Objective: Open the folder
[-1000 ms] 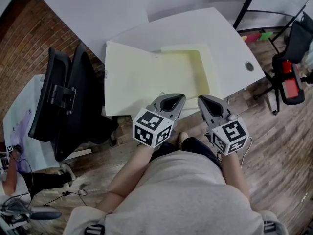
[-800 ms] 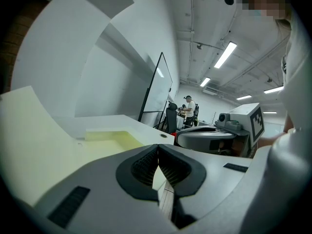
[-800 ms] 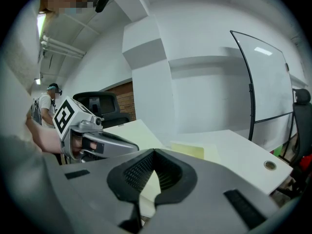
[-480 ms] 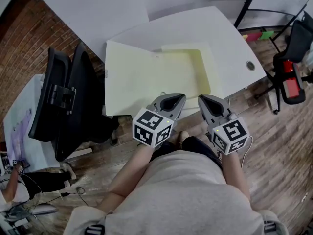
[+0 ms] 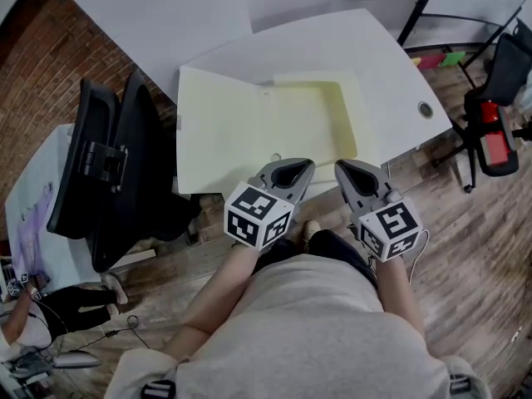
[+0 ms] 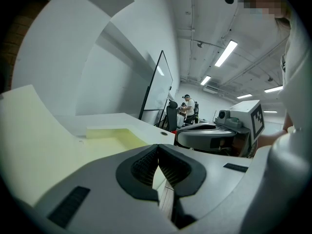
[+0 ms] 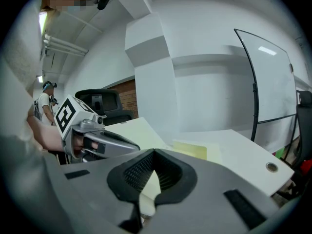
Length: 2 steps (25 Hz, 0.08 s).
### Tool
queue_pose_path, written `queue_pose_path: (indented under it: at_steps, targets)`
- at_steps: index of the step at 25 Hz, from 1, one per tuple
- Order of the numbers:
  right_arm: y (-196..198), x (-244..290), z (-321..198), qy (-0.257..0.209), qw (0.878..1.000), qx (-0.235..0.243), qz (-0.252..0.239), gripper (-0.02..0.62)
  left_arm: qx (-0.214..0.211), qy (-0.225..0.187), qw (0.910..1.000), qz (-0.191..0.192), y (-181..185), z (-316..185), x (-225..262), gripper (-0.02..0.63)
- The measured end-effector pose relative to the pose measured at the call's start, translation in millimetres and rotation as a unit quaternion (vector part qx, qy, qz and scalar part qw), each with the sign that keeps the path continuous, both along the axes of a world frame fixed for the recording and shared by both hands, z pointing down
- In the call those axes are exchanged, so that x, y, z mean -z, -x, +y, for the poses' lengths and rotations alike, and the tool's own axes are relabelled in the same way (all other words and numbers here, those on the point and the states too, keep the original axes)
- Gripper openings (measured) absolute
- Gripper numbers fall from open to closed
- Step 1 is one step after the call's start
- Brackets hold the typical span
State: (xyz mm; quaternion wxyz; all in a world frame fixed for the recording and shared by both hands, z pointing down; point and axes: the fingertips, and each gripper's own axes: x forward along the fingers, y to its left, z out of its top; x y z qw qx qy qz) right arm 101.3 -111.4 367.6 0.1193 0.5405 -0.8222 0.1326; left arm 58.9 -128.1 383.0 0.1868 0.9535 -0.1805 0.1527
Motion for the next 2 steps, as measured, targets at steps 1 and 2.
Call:
queue_pose_path:
  at_steps: [1, 2]
  targets:
    - [0.2, 0.1, 0.3, 0.0, 1.0, 0.001, 0.001, 0.021, 0.0, 0.0, 1.0, -0.002, 0.0, 0.5, -0.5, 0.02]
    - [0.4, 0.1, 0.6, 0.0, 1.0, 0.002, 0.003, 0.021, 0.0, -0.001, 1.0, -0.004, 0.0, 1.0, -1.1, 0.02]
